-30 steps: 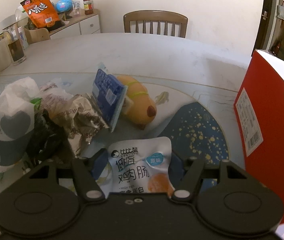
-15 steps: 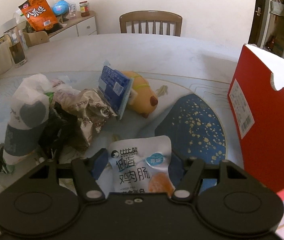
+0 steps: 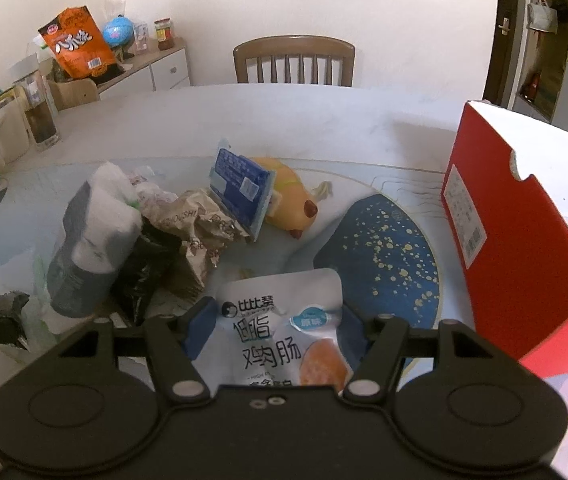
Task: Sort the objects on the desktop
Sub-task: 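Close the left gripper on the black bag while the right gripper grasps the white sausage pouch, then lift the black bag and white pouch and carry both toward the red shoebox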
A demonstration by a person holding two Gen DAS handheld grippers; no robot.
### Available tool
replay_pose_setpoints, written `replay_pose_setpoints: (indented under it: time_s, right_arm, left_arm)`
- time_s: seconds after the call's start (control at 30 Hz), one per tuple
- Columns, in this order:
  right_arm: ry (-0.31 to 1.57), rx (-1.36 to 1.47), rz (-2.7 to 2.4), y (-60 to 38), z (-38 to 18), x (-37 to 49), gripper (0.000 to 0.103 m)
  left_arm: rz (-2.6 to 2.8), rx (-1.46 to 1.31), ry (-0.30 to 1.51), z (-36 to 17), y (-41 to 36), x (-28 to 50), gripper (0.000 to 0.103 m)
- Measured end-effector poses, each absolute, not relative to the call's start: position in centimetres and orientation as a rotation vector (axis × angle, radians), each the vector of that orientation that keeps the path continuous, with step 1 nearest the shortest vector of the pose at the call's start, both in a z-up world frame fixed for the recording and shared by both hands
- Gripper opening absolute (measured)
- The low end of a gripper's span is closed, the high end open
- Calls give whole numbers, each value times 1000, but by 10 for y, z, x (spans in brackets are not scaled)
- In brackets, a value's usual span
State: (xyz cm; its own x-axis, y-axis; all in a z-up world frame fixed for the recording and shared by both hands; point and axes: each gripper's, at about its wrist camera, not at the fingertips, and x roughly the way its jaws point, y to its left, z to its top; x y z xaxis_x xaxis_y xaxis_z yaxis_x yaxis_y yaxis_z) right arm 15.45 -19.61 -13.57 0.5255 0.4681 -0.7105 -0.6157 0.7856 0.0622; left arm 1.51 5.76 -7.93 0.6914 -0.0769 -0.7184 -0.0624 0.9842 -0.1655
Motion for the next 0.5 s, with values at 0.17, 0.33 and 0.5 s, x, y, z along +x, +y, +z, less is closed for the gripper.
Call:
replay_pose_setpoints:
  time_s: [0.17, 0.33, 0.5]
  right_arm:
    - [776, -184, 642, -201, -125, 148, 66]
    - [768, -155, 630, -207, -116, 142, 66]
    - [759, -123, 621, -214, -106, 135, 66]
  left_arm:
    - [-28, -178, 790, -69, 59, 11, 35]
    - [-50, -163, 777, -59, 57, 8, 35]
    - [-57, -154, 774, -51, 57, 5, 35]
